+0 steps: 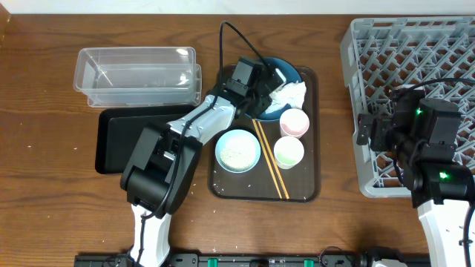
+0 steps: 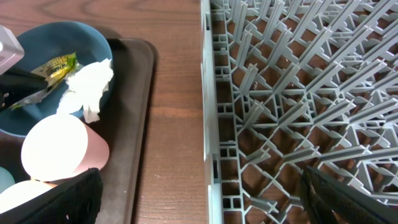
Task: Sort waste into correct bins and load items into the dishwasher rack
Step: 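Grasp the wrapper with the left gripper and drop it into the clear bin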
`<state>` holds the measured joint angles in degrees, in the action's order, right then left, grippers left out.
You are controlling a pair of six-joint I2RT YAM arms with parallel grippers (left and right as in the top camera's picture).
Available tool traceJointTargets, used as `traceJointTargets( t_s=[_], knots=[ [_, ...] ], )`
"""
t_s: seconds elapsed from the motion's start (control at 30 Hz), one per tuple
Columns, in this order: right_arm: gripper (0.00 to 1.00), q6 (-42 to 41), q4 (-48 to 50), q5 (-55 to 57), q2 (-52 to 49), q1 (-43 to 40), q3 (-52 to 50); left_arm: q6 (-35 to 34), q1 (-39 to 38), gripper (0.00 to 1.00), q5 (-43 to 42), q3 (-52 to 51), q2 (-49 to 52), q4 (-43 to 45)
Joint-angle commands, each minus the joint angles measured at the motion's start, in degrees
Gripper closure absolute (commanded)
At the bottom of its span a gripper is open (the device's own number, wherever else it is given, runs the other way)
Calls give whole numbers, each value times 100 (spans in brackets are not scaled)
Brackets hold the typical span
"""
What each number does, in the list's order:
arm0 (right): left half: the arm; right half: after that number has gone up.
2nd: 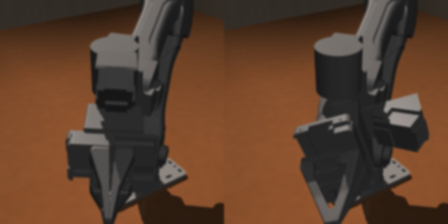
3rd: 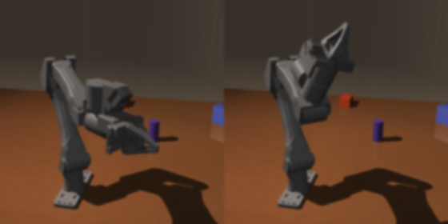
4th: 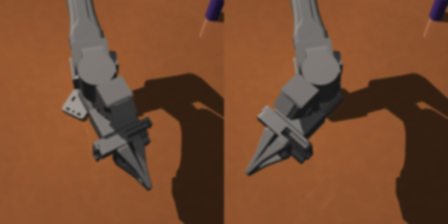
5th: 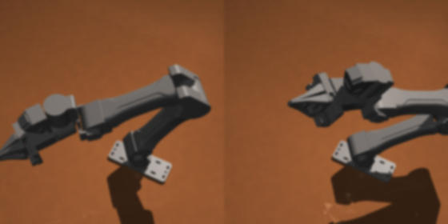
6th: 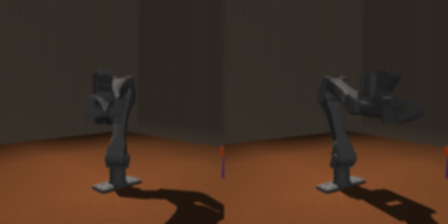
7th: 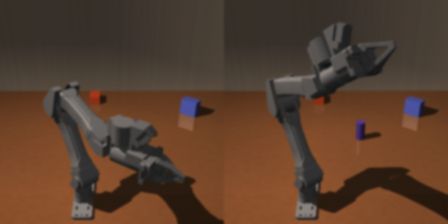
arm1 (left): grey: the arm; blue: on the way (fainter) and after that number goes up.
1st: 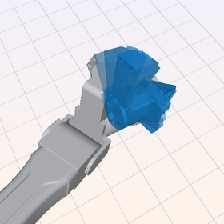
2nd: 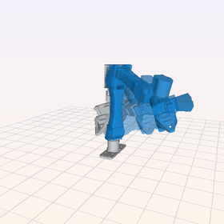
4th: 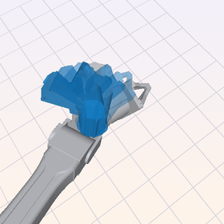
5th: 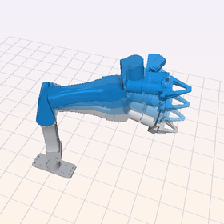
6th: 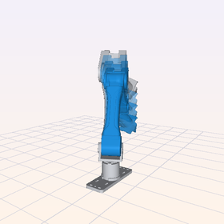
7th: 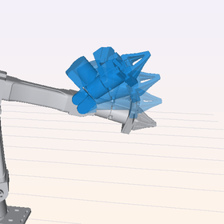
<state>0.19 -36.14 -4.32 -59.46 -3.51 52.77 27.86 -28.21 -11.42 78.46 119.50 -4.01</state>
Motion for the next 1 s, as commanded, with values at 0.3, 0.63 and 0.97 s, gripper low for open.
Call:
traceJointTargets(
  t_s=[0.3,0.63,0.97],
  knots=[
    [1,-81,2,-44,31,48,122,-968,463,94,203,81,-1408,-7],
    [1,-81,4,-44,31,48,122,-1362,1912,94,199,74,-1766,-778],
    [1,-81,11,-44,31,48,122,-1366,2411,55,-297,48,-1727,-890]
  ],
)
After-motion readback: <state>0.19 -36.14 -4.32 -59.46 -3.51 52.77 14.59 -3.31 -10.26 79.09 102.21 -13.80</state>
